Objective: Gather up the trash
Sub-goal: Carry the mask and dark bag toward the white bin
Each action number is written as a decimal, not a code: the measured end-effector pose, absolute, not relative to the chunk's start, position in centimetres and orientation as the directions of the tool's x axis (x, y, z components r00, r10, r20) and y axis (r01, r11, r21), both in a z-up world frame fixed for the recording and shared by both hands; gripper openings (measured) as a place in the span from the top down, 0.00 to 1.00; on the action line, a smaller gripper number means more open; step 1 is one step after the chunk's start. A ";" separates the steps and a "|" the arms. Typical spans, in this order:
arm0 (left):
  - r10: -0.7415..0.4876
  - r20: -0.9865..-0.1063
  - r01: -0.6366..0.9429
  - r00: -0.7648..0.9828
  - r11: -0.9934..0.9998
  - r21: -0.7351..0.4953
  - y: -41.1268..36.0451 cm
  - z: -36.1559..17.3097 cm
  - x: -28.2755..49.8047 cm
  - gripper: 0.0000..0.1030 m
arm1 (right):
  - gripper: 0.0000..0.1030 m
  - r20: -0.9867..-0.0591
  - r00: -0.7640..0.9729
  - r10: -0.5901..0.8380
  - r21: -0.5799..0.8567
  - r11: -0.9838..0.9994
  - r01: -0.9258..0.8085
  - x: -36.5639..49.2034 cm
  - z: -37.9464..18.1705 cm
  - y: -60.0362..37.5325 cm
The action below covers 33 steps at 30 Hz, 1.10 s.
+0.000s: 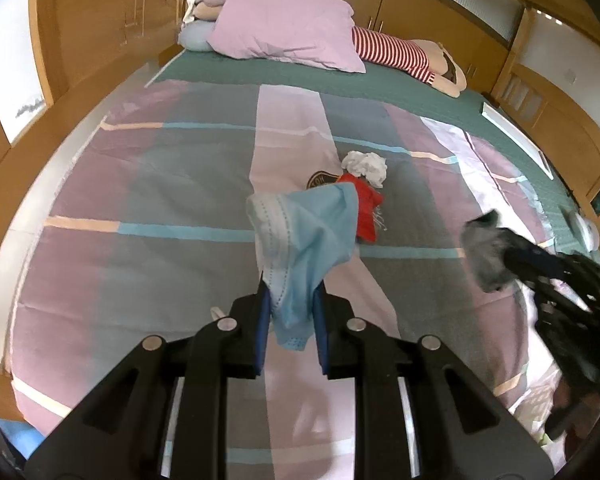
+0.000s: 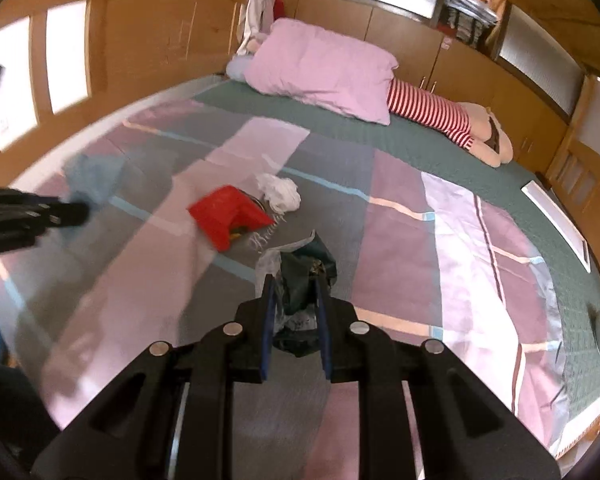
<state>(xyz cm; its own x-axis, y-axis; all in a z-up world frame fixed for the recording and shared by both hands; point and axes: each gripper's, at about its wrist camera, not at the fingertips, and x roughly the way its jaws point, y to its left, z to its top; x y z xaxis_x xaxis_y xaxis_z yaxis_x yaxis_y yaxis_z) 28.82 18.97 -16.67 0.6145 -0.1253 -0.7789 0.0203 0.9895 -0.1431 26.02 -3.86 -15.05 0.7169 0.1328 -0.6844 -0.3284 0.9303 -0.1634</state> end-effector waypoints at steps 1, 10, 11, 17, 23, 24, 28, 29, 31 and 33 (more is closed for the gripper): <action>-0.117 -0.774 0.023 0.622 0.991 -0.132 18.8 -16.5 28.6 0.81 | 0.81 -0.679 0.721 0.141 -0.152 0.933 -0.326 25.2 -14.3 -3.9; -0.045 -0.723 0.002 0.689 0.998 -0.060 17.3 -13.4 22.9 0.81 | 0.81 -0.616 0.760 0.205 -0.054 0.952 -0.300 17.9 -9.0 -5.8; -0.048 -0.715 0.006 0.697 0.998 -0.061 17.0 -12.9 22.2 0.81 | 0.81 -0.609 0.765 0.209 -0.052 0.952 -0.302 17.1 -8.5 -6.0; -0.081 -0.672 0.075 0.736 0.996 -0.038 13.4 -8.5 17.3 0.81 | 0.81 -0.554 0.805 0.212 -0.038 0.960 -0.279 11.7 -5.6 -8.5; -0.152 -0.638 0.177 0.755 0.984 -0.024 9.3 -4.9 13.6 0.81 | 0.81 -0.514 0.835 0.199 -0.004 0.972 -0.234 6.7 -3.6 -12.3; -0.163 -0.633 0.193 0.757 0.981 -0.022 8.5 -4.4 13.0 0.81 | 0.81 -0.509 0.839 0.192 -0.002 0.975 -0.224 5.8 -3.4 -13.1; -0.215 -0.619 0.258 0.755 0.966 -0.022 5.3 -3.1 10.7 0.81 | 0.81 -0.501 0.850 0.163 0.009 0.983 -0.183 3.4 -3.1 -15.8; -0.226 -0.616 0.272 0.755 0.962 -0.020 4.6 -2.8 10.2 0.81 | 0.81 -0.499 0.853 0.155 0.010 0.985 -0.173 2.9 -3.0 -16.4; -0.247 -0.610 0.306 0.753 0.952 -0.008 2.9 -2.4 9.1 0.81 | 0.81 -0.494 0.859 0.134 0.011 0.989 -0.148 1.8 -2.9 -17.7; -0.264 -0.607 0.335 0.749 0.942 0.002 1.3 -2.1 8.2 0.81 | 0.81 -0.489 0.865 0.114 0.010 0.992 -0.125 0.6 -3.0 -19.0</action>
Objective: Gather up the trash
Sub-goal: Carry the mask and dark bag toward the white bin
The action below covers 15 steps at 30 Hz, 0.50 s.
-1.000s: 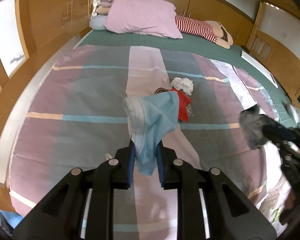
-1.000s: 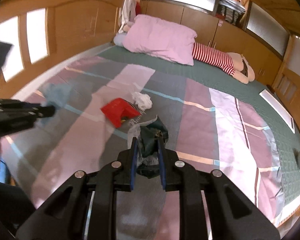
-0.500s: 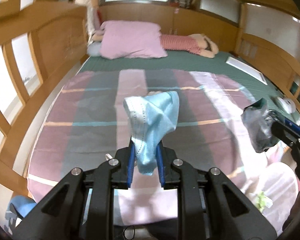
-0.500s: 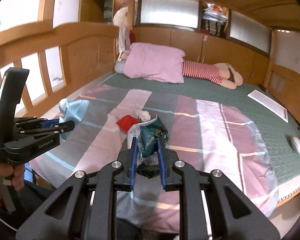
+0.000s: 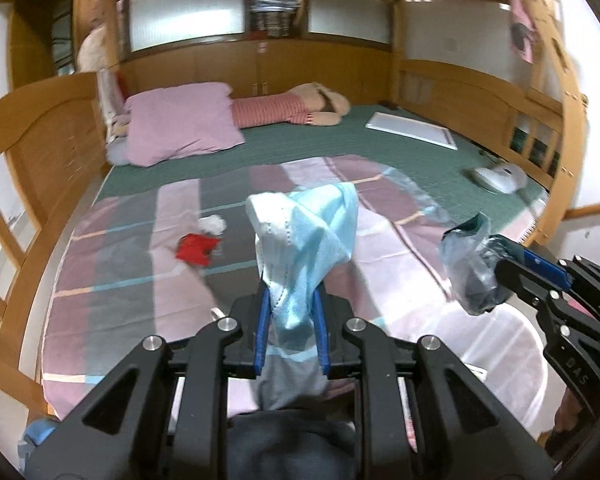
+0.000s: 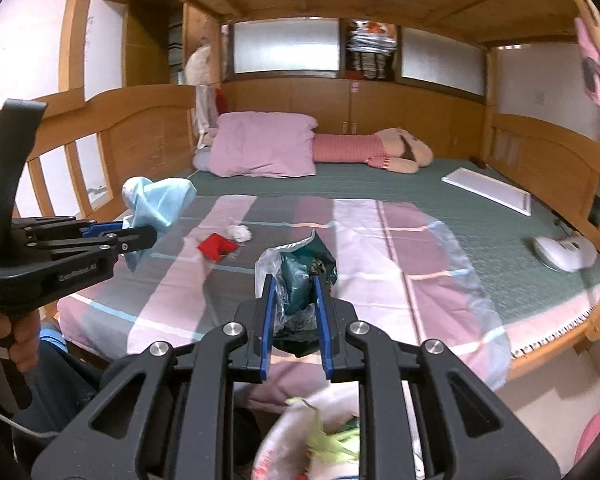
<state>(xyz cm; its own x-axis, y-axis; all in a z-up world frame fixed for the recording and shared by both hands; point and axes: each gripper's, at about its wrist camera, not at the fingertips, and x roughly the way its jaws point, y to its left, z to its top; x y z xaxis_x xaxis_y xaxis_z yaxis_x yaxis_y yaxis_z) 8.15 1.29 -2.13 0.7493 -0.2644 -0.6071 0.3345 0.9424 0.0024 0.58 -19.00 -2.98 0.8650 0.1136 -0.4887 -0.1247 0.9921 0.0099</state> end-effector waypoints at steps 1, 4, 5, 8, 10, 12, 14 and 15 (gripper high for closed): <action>-0.271 -0.607 0.344 0.747 0.939 0.005 0.7 -2.0 7.7 0.81 | 0.81 -0.488 0.866 0.105 0.010 0.993 -0.115 0.2 -3.0 -19.4; -0.290 -0.604 0.377 0.742 0.926 0.017 -1.1 -1.7 6.3 0.81 | 0.81 -0.495 0.866 0.073 0.006 0.997 -0.081 -1.1 -3.5 -21.1; -0.296 -0.604 0.386 0.740 0.922 0.021 -1.5 -1.7 6.0 0.81 | 0.81 -0.501 0.863 0.066 0.008 0.997 -0.072 -1.3 -3.7 -21.7; -0.317 -0.606 0.417 0.730 0.908 0.028 -2.9 -1.4 5.1 0.81 | 0.81 -0.522 0.852 0.039 0.007 0.999 -0.041 -2.2 -4.4 -23.3; -0.331 -0.611 0.440 0.719 0.897 0.032 -4.0 -1.4 4.6 0.81 | 0.81 -0.539 0.842 0.020 0.002 1.000 -0.022 -2.8 -5.0 -24.5; -0.350 -0.618 0.465 0.704 0.885 0.029 -4.8 -1.5 4.5 0.81 | 0.81 -0.556 0.831 0.003 0.001 1.000 -0.003 -3.4 -5.5 -25.7; -0.369 -0.630 0.491 0.684 0.871 0.024 -5.7 -1.8 4.4 0.81 | 0.81 -0.570 0.821 -0.009 0.001 1.000 0.011 -3.8 -6.0 -26.5; -0.378 -0.639 0.508 0.670 0.861 0.022 -6.2 -2.1 4.3 0.81 | 0.81 -0.581 0.814 -0.016 0.002 1.000 0.021 -4.0 -6.3 -27.1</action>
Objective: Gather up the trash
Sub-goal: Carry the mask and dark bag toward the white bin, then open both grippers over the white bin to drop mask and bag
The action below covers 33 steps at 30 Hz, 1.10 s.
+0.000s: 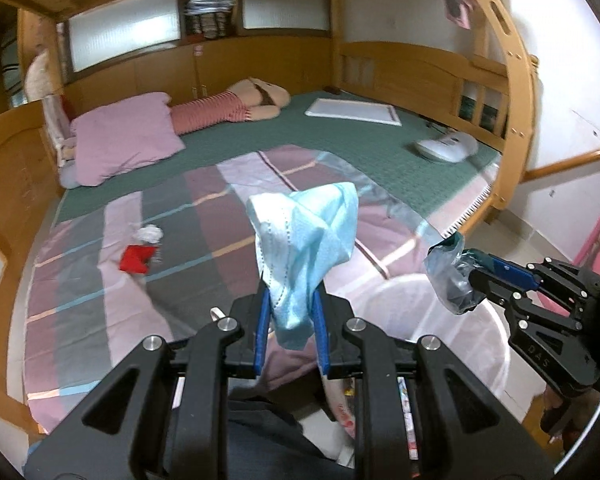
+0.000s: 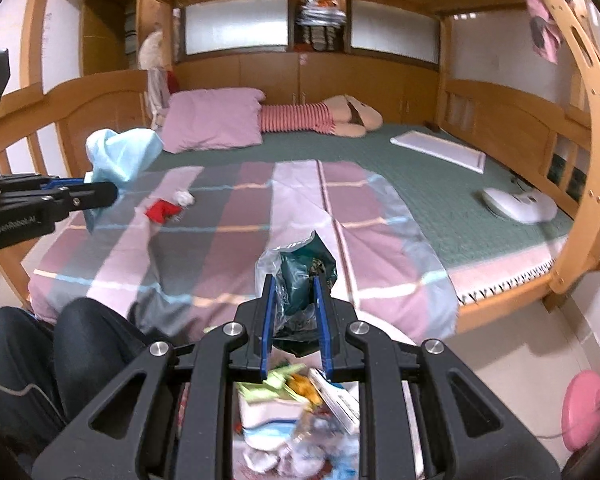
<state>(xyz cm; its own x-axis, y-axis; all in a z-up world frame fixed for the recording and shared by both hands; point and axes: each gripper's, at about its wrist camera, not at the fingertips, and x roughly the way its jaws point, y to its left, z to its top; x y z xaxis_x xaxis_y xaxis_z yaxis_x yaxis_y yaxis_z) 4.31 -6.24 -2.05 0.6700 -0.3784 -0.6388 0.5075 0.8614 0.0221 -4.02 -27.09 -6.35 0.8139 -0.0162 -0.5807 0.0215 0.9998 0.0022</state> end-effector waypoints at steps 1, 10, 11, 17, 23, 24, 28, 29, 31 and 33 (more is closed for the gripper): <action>-0.383 -0.644 0.516 0.663 0.856 0.022 -6.6 -2.2 4.3 0.81 | 0.81 -0.587 0.809 -0.021 0.003 1.000 0.028 -4.2 -6.6 -27.4; -0.414 -0.697 0.580 0.585 0.815 0.003 -9.1 -4.5 4.3 0.81 | 0.81 -0.622 0.782 -0.040 0.003 0.999 0.054 -4.9 -7.8 -28.9; -0.416 -0.701 0.582 0.580 0.813 -0.001 -9.2 -4.6 4.4 0.81 | 0.81 -0.624 0.781 -0.042 0.002 0.998 0.056 -4.9 -7.9 -29.0; -0.421 -0.714 0.595 0.560 0.804 -0.007 -9.7 -5.2 4.4 0.81 | 0.81 -0.627 0.777 -0.052 -0.004 0.998 0.063 -5.1 -7.9 -29.1; -0.425 -0.720 0.605 0.548 0.796 -0.009 -9.9 -5.5 4.4 0.81 | 0.81 -0.635 0.771 -0.051 -0.003 0.998 0.064 -5.0 -8.1 -29.1; -0.426 -0.722 0.608 0.546 0.794 -0.010 -9.9 -5.5 4.4 0.81 | 0.81 -0.638 0.768 -0.051 -0.003 0.998 0.064 -5.0 -8.1 -29.1; -0.430 -0.727 0.620 0.535 0.785 -0.008 -10.2 -5.8 4.3 0.81 | 0.81 -0.650 0.758 -0.052 0.001 0.998 0.069 -5.0 -8.3 -29.4; -0.431 -0.728 0.623 0.533 0.782 -0.008 -10.3 -5.8 4.2 0.81 | 0.81 -0.652 0.757 -0.053 0.001 0.998 0.070 -5.0 -8.4 -29.5; -0.434 -0.731 0.629 0.526 0.778 -0.009 -10.5 -6.0 4.2 0.81 | 0.81 -0.655 0.753 -0.055 0.003 0.997 0.075 -5.0 -8.5 -29.6; -0.435 -0.735 0.632 0.520 0.775 -0.011 -10.7 -6.1 4.2 0.81 | 0.80 -0.659 0.750 -0.058 0.003 0.997 0.080 -5.0 -8.6 -29.8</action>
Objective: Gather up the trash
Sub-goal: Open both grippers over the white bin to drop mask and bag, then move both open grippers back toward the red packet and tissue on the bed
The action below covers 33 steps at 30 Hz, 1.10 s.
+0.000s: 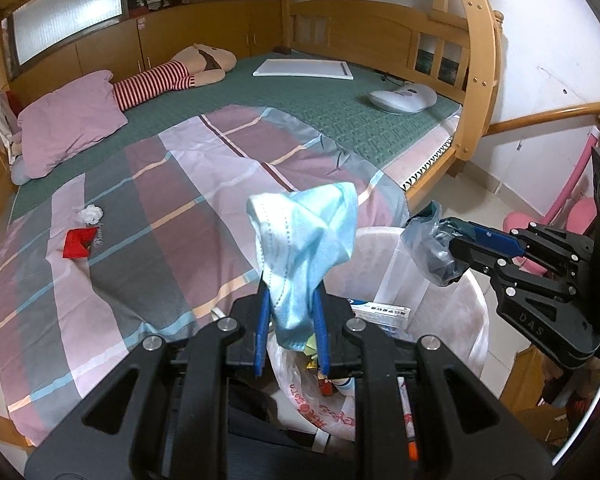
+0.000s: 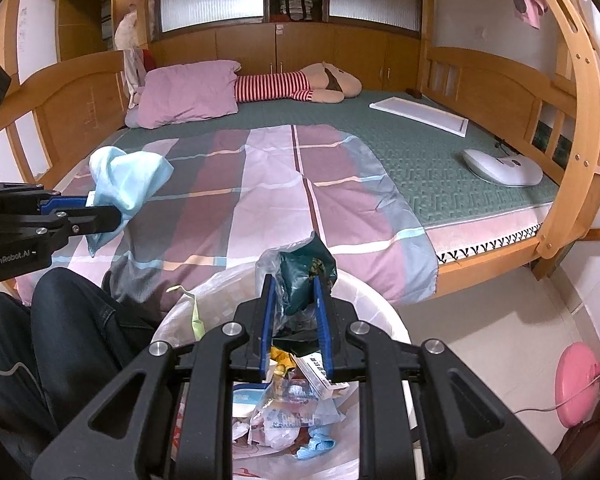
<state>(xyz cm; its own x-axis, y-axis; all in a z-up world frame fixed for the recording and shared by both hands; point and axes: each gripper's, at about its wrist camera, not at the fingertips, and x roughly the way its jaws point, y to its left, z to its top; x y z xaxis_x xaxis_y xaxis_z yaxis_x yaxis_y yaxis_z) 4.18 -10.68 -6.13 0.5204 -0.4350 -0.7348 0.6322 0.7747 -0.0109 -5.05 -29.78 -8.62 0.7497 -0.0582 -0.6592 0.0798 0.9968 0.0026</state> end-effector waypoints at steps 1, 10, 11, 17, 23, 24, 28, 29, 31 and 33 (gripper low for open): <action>-0.437 -0.737 0.634 0.515 0.773 -0.015 -10.7 -6.2 4.3 0.81 | 0.80 -0.662 0.747 -0.060 0.004 0.997 0.083 -5.1 -8.7 -29.9; -0.470 -0.776 0.675 0.420 0.733 -0.079 -11.6 -8.1 4.9 0.80 | 0.60 -0.682 0.722 -0.115 -0.007 0.989 0.151 -5.3 -9.7 -31.4; -0.476 -0.780 0.680 0.407 0.727 -0.089 -11.7 -8.4 4.9 0.79 | 0.59 -0.679 0.725 -0.118 -0.007 0.988 0.154 -5.4 -9.7 -31.5; -0.522 -0.796 0.728 0.308 0.668 -0.156 -12.9 -10.1 4.6 0.34 | 0.54 -0.663 0.737 -0.134 -0.011 0.985 0.170 -5.9 -9.5 -32.2; -0.534 -0.793 0.720 0.293 0.669 -0.185 -12.7 -11.2 4.8 0.15 | 0.52 -0.678 0.721 -0.141 -0.010 0.983 0.183 -5.4 -10.2 -32.6; -0.540 -0.788 0.717 0.296 0.671 -0.191 -12.3 -11.2 4.9 0.14 | 0.52 -0.686 0.714 -0.141 -0.010 0.983 0.185 -5.0 -10.4 -32.7; -0.558 -0.761 0.685 0.333 0.697 -0.211 -10.2 -10.8 5.4 0.09 | 0.47 -0.698 0.705 -0.126 0.007 0.983 0.182 -4.0 -10.5 -32.3; -0.558 -0.755 0.675 0.344 0.706 -0.215 -9.5 -10.7 5.7 0.09 | 0.46 -0.697 0.708 -0.118 0.013 0.984 0.176 -3.6 -10.4 -31.9; -0.554 -0.743 0.642 0.375 0.733 -0.223 -7.8 -10.4 6.5 0.09 | 0.43 -0.693 0.714 -0.099 0.020 0.988 0.156 -3.0 -10.3 -31.2; -0.547 -0.732 0.609 0.405 0.759 -0.230 -6.0 -10.3 7.3 0.09 | 0.43 -0.692 0.717 -0.081 0.018 0.991 0.130 -2.1 -10.3 -30.1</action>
